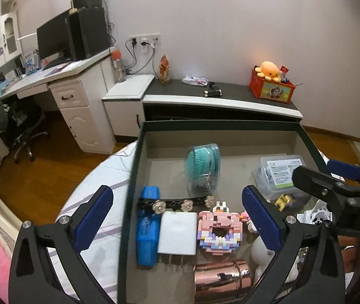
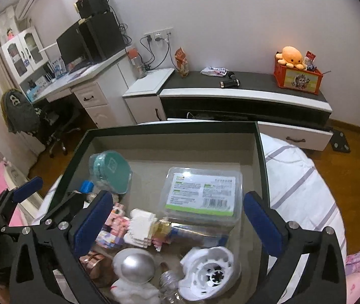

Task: Organize rigid objects

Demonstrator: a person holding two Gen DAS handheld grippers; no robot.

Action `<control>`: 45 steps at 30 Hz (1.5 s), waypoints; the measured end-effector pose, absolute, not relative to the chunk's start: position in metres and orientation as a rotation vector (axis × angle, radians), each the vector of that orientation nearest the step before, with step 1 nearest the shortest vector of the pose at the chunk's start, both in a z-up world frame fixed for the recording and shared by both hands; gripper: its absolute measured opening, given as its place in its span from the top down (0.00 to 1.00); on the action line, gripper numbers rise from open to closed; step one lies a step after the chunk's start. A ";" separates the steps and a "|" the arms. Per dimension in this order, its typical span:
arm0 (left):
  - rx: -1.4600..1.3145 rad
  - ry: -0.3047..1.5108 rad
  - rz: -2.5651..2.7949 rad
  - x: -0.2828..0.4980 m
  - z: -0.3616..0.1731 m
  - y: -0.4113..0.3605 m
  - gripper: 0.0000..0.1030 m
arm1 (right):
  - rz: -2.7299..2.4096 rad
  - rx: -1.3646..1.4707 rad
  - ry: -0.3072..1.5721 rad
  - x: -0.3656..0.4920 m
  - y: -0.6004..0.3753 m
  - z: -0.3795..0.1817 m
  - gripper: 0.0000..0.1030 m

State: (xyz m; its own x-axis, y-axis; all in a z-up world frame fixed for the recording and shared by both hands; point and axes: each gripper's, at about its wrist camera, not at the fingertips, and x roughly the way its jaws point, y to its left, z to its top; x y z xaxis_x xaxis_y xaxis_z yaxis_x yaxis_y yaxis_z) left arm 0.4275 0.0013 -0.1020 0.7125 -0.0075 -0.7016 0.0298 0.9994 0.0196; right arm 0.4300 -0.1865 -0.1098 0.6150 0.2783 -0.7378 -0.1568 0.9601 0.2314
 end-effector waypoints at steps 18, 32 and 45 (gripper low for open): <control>-0.057 0.664 0.016 0.277 -0.043 0.034 0.00 | 0.220 0.099 0.699 0.286 -0.170 -0.029 0.00; -0.054 0.438 0.066 0.099 0.000 0.028 0.00 | 0.137 0.064 0.513 0.104 -0.176 0.004 0.00; -0.016 0.419 0.050 0.018 0.007 0.014 0.00 | 0.067 0.045 0.423 0.012 -0.173 -0.001 0.00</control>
